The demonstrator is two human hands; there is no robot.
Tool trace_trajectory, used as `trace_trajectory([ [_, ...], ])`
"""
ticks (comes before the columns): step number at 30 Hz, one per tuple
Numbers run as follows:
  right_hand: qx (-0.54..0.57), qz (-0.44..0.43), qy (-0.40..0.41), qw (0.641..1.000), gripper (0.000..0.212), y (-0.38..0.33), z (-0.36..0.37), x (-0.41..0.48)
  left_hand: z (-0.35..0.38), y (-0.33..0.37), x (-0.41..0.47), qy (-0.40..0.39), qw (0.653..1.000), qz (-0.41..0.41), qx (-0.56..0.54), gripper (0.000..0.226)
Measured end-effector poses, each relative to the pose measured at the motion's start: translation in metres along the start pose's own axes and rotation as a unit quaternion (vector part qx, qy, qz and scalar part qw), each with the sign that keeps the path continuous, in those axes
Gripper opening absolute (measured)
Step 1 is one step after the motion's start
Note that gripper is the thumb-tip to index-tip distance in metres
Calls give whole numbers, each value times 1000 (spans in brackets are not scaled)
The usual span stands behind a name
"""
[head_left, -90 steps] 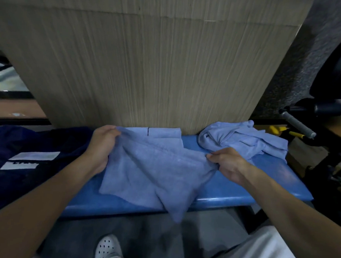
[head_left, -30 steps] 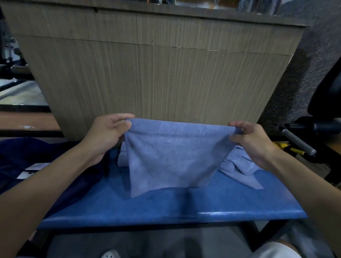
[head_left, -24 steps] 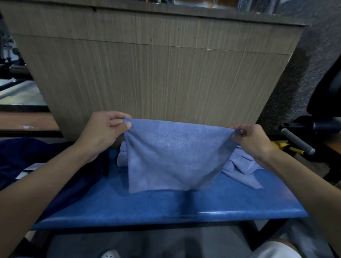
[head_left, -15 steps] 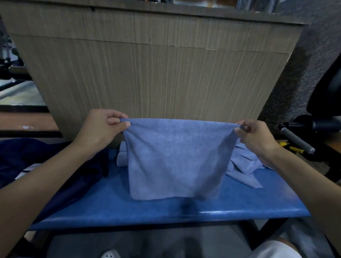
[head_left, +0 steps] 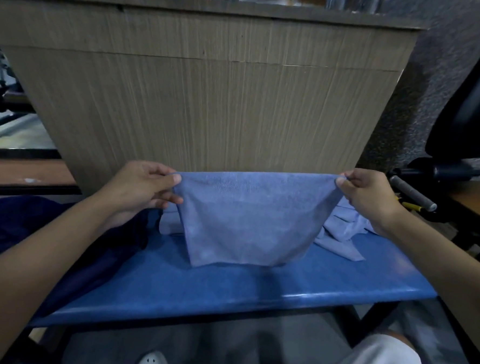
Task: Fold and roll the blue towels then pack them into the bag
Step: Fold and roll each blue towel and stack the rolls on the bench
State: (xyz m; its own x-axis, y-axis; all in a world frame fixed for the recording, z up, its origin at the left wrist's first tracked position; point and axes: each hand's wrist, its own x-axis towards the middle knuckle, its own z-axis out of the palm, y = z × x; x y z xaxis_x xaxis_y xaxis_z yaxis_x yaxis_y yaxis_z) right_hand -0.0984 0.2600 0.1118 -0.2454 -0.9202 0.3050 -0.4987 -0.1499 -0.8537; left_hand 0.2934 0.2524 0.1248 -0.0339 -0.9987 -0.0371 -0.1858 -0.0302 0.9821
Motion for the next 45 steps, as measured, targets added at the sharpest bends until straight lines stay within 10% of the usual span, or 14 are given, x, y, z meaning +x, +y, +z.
trace_trajectory([
  [9,6,58,-66,996,22,7,-2,-2,4,-9,3,-15,998,-62,-19,12],
  [22,105,-31,17,994,17,0,2,4,14,-1,7,85,984,153,-23,5],
  [35,-58,142,-194,969,25,118,31,-79,32,-153,-45,-92,991,-77,67,4],
  [45,11,131,-115,985,24,142,61,-56,41,-161,2,-6,989,-27,149,5],
])
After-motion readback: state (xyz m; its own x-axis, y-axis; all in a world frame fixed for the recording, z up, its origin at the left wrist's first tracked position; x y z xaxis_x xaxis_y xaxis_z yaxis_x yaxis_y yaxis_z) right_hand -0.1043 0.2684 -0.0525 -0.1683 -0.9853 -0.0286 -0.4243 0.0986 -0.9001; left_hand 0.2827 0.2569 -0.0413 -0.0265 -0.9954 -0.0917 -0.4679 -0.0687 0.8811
